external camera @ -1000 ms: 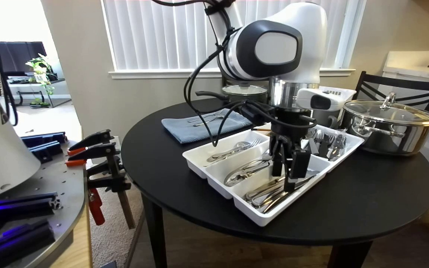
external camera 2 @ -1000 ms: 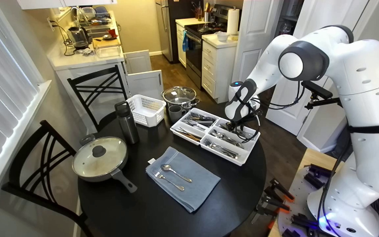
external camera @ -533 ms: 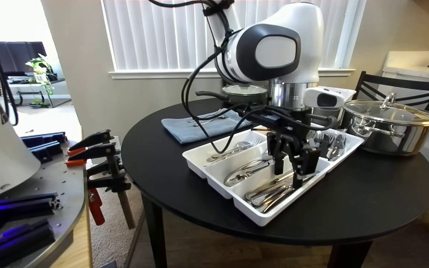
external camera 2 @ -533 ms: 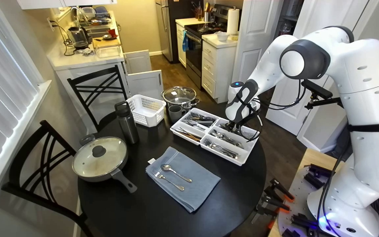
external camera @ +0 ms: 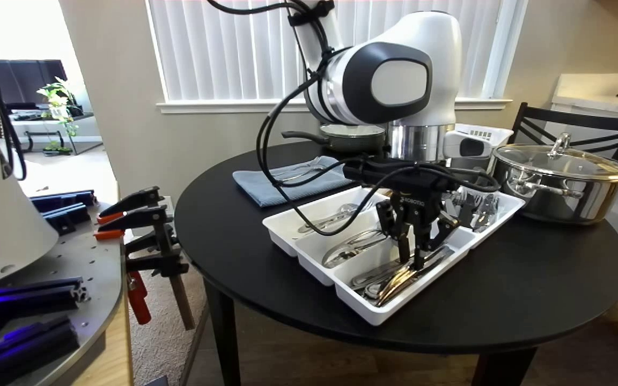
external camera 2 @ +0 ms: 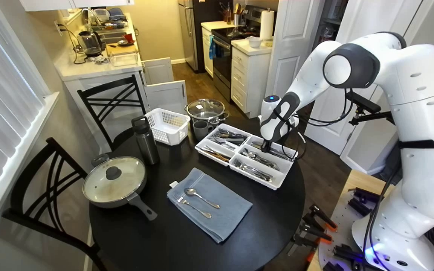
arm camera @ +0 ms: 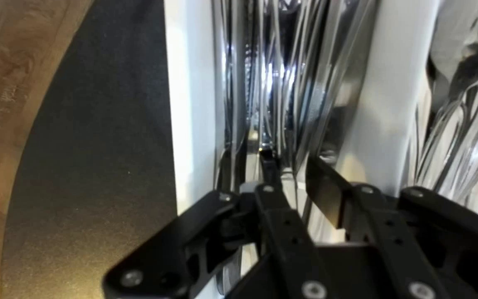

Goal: Place one fork, spoon and knife from the cutlery holder on the blue towel.

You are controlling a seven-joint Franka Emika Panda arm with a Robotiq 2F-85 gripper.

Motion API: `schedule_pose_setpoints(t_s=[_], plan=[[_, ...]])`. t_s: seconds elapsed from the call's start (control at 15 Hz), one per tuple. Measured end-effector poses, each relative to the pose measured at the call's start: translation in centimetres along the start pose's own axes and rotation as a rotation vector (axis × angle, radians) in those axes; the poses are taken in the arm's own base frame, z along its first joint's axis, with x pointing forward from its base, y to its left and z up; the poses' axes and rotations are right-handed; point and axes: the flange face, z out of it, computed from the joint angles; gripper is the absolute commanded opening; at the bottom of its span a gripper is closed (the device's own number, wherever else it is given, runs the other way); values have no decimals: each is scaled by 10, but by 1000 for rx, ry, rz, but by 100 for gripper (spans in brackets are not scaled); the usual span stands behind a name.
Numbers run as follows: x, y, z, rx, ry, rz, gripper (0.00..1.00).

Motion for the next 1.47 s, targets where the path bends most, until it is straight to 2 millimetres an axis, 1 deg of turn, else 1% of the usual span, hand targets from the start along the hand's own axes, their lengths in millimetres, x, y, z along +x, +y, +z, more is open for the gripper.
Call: schedule_pose_setpoints(t_s=[0.07, 0.13, 0.53, 0.67, 0.8, 1.13, 1.33, 1.47], plan=[[0, 1, 0, -2, 0, -20, 0], [-1, 3, -1, -2, 0, -34, 4], [-3, 6, -1, 15, 7, -32, 4], [-3, 9, -5, 18, 13, -23, 4], [-2, 9, -18, 17, 28, -18, 4], [4, 2, -69, 25, 42, -18, 4], [11, -14, -91, 80, 26, 5, 4], [17, -36, -99, 162, 9, 50, 4]])
